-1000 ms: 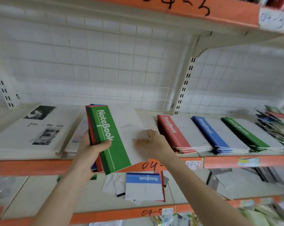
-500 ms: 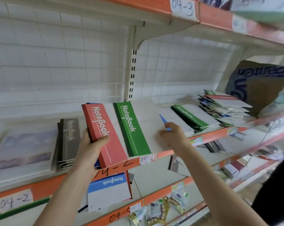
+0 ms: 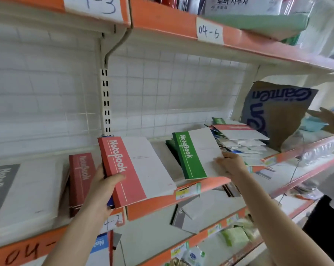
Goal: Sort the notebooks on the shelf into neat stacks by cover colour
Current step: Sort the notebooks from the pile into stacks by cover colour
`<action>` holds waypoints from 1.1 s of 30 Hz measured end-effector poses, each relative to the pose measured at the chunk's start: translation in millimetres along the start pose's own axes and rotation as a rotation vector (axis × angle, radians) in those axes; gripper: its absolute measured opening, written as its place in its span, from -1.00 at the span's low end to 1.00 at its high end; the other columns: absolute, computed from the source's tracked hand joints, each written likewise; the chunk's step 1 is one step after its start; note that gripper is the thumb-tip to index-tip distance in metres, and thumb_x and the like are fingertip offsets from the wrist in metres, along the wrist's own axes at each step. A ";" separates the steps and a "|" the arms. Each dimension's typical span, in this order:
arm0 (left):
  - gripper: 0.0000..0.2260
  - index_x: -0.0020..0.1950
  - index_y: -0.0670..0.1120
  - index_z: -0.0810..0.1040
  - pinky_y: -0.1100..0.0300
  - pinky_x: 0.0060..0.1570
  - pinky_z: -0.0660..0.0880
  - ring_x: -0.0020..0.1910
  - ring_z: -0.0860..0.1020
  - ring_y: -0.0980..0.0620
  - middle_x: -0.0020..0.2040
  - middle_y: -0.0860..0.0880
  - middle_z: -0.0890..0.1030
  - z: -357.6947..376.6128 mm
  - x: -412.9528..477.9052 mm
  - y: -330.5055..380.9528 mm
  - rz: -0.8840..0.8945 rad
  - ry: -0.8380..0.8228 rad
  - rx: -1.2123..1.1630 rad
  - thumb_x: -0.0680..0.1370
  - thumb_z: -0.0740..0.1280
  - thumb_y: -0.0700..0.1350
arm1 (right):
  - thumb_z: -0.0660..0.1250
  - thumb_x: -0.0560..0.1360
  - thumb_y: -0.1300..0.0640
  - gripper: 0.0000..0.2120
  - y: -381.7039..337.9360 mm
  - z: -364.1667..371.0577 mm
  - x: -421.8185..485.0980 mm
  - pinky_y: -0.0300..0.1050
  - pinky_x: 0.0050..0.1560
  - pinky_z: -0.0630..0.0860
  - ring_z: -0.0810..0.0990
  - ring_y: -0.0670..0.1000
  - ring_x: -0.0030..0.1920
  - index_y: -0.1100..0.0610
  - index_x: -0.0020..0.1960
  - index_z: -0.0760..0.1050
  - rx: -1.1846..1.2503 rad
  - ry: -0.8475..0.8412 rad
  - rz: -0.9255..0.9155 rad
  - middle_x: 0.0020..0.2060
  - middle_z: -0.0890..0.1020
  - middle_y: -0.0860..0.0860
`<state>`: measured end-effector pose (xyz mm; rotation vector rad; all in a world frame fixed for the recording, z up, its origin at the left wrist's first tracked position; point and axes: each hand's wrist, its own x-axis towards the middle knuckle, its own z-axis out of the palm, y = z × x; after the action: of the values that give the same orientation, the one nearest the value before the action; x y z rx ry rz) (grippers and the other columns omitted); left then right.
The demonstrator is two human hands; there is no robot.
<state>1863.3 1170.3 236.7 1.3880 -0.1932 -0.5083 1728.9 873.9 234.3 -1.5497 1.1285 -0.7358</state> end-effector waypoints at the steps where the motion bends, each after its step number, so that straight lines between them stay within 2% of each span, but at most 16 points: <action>1: -0.69 0.21 0.03 0.40 0.19 -0.33 0.38 -0.22 0.53 0.01 -0.13 -0.01 0.57 7.1 0.9 -1.2 0.000 0.007 0.001 0.54 0.30 -0.27 | 0.31 0.48 0.34 -0.82 -1.0 -2.5 8.7 -0.32 -0.59 0.43 0.52 0.08 -0.20 0.21 0.06 0.55 -0.002 -0.015 -0.005 -0.11 0.56 0.12; 7: -0.66 0.24 0.04 0.40 0.15 -0.31 0.42 -0.18 0.55 -0.02 -0.07 -0.04 0.58 32.0 4.2 -9.3 -0.003 0.050 0.007 0.54 0.30 -0.27 | 0.31 0.45 0.34 -0.76 -3.1 0.5 58.9 -0.04 -0.15 0.47 0.57 0.16 -0.07 0.31 0.10 0.57 -0.244 -0.027 -0.068 -0.12 0.59 0.19; 9: -0.67 0.21 0.05 0.40 0.14 -0.29 0.42 -0.18 0.54 -0.03 -0.08 -0.04 0.57 35.2 3.3 -11.1 0.002 0.071 0.002 0.54 0.29 -0.28 | 0.31 0.43 0.32 -0.80 -4.9 4.6 68.3 -0.06 -0.17 0.47 0.58 0.17 -0.08 0.32 0.02 0.59 -0.413 -0.034 -0.123 -0.12 0.61 0.21; 13: -0.69 0.15 0.07 0.39 0.13 -0.28 0.42 -0.17 0.53 -0.05 -0.09 -0.05 0.57 36.8 -1.1 -16.3 -0.003 0.099 -0.041 0.54 0.27 -0.29 | 0.28 0.40 0.33 -0.89 -2.4 13.0 77.8 -0.19 -0.41 0.31 0.50 0.13 -0.20 0.24 -0.29 0.52 -0.659 -0.048 -0.203 -0.36 0.50 0.15; 14: -0.69 0.16 0.07 0.39 0.13 -0.28 0.42 -0.16 0.54 -0.06 -0.08 -0.06 0.57 36.5 -1.8 -17.7 0.003 0.106 -0.037 0.54 0.27 -0.30 | 0.27 0.40 0.33 -0.90 -0.3 14.5 79.0 -0.15 -0.36 0.37 0.53 0.16 -0.14 0.24 -0.24 0.54 -0.711 -0.047 -0.214 -0.30 0.54 0.18; 16: -0.66 0.19 0.06 0.39 0.12 -0.28 0.43 -0.14 0.55 -0.08 -0.06 -0.07 0.58 35.9 -2.8 -20.6 0.015 0.120 -0.027 0.53 0.28 -0.32 | 0.24 0.44 0.32 -0.73 6.0 17.2 81.6 -0.04 -0.02 0.47 0.51 0.20 0.10 0.24 0.12 0.55 -0.811 -0.031 -0.258 0.03 0.59 0.21; 17: -0.64 0.20 0.05 0.39 0.10 -0.26 0.45 -0.11 0.55 -0.10 -0.03 -0.08 0.59 35.0 -2.8 -22.5 0.021 0.127 -0.029 0.52 0.28 -0.33 | 0.24 0.45 0.32 -0.62 6.7 18.9 78.3 -0.03 0.13 0.42 0.45 0.20 0.20 0.21 0.27 0.47 -0.856 -0.025 -0.314 0.17 0.53 0.20; 19: -0.61 0.24 0.04 0.40 0.07 -0.21 0.48 -0.05 0.57 -0.14 0.03 -0.11 0.60 33.7 -3.5 -26.5 0.027 0.136 -0.032 0.51 0.31 -0.33 | 0.27 0.47 0.30 -0.55 3.6 28.2 65.1 -0.06 0.22 0.35 0.41 0.18 0.26 0.18 0.36 0.39 -0.821 -0.041 -0.539 0.26 0.46 0.17; 21: -0.57 0.29 0.02 0.39 0.07 -0.20 0.50 -0.04 0.58 -0.14 0.06 -0.12 0.60 33.8 -4.6 -29.8 0.042 0.143 -0.045 0.50 0.33 -0.34 | 0.29 0.49 0.28 -0.71 -7.4 43.1 36.6 -0.18 0.07 0.38 0.52 0.13 0.08 0.23 0.20 0.52 -0.625 -0.159 -0.719 0.10 0.56 0.18; 22: -0.55 0.31 0.02 0.39 0.08 -0.21 0.50 -0.04 0.59 -0.13 0.07 -0.12 0.60 34.3 -4.9 -31.0 0.053 0.148 -0.053 0.50 0.33 -0.34 | 0.27 0.51 0.24 -0.84 -13.3 51.7 18.7 -0.23 -0.10 0.37 0.53 0.10 -0.09 0.25 0.02 0.59 -0.555 -0.252 -0.739 -0.07 0.60 0.17; 24: -0.52 0.33 0.02 0.39 0.08 -0.21 0.50 -0.05 0.59 -0.09 0.05 -0.08 0.61 35.4 -6.2 -33.4 0.073 0.152 -0.061 0.49 0.35 -0.33 | 0.20 0.56 0.12 -0.71 -24.2 66.1 -15.5 -0.27 -0.36 0.28 0.41 0.01 -0.33 0.20 -0.30 0.45 -0.516 -0.528 -0.632 -0.35 0.49 0.09; 26: -0.52 0.32 0.04 0.39 0.07 -0.21 0.51 -0.05 0.59 -0.07 0.02 -0.04 0.61 35.9 -8.6 -35.3 0.092 0.158 -0.058 0.48 0.37 -0.32 | 0.18 0.57 0.02 -0.69 -30.7 76.9 -38.1 -0.29 -0.44 0.29 0.38 -0.04 -0.41 0.15 -0.28 0.38 -0.506 -0.785 -0.433 -0.39 0.42 0.00; 27: -0.54 0.29 0.04 0.40 0.06 -0.21 0.51 -0.05 0.59 -0.07 0.01 -0.04 0.61 35.3 -9.4 -36.5 0.094 0.167 -0.057 0.47 0.37 -0.32 | 0.20 0.56 0.00 -0.71 -31.3 81.7 -44.7 -0.30 -0.46 0.33 0.40 -0.06 -0.44 0.16 -0.25 0.40 -0.524 -0.844 -0.388 -0.39 0.43 -0.01; 29: -0.59 0.23 0.03 0.42 0.05 -0.19 0.52 -0.04 0.60 -0.09 0.00 -0.05 0.62 32.6 -11.4 -38.3 0.090 0.203 -0.081 0.47 0.38 -0.31 | 0.27 0.51 -0.01 -0.76 -29.0 92.1 -51.9 -0.23 -0.36 0.49 0.51 -0.03 -0.35 0.17 -0.16 0.44 -0.570 -0.835 -0.402 -0.32 0.49 0.00; 31: -0.61 0.21 0.02 0.42 0.07 -0.21 0.51 -0.07 0.59 -0.07 0.00 -0.05 0.61 28.4 -13.4 -38.5 0.093 0.237 -0.106 0.47 0.38 -0.32 | 0.33 0.47 0.02 -0.75 -26.7 101.1 -56.3 -0.05 -0.08 0.58 0.58 0.06 -0.11 0.18 0.01 0.44 -0.593 -0.755 -0.453 -0.17 0.53 0.02; 33: -0.59 0.22 0.03 0.41 0.09 -0.25 0.50 -0.08 0.59 -0.03 0.00 -0.02 0.61 23.1 -15.0 -37.3 0.111 0.260 -0.103 0.47 0.38 -0.32 | 0.36 0.44 0.08 -0.76 -25.7 108.8 -60.0 -0.06 -0.08 0.58 0.58 0.05 -0.09 0.16 0.03 0.43 -0.545 -0.729 -0.465 -0.16 0.52 0.00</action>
<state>1831.8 1153.0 207.4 1.3206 -0.0323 -0.2391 1810.2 971.3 234.2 -2.3240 0.4242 -0.0892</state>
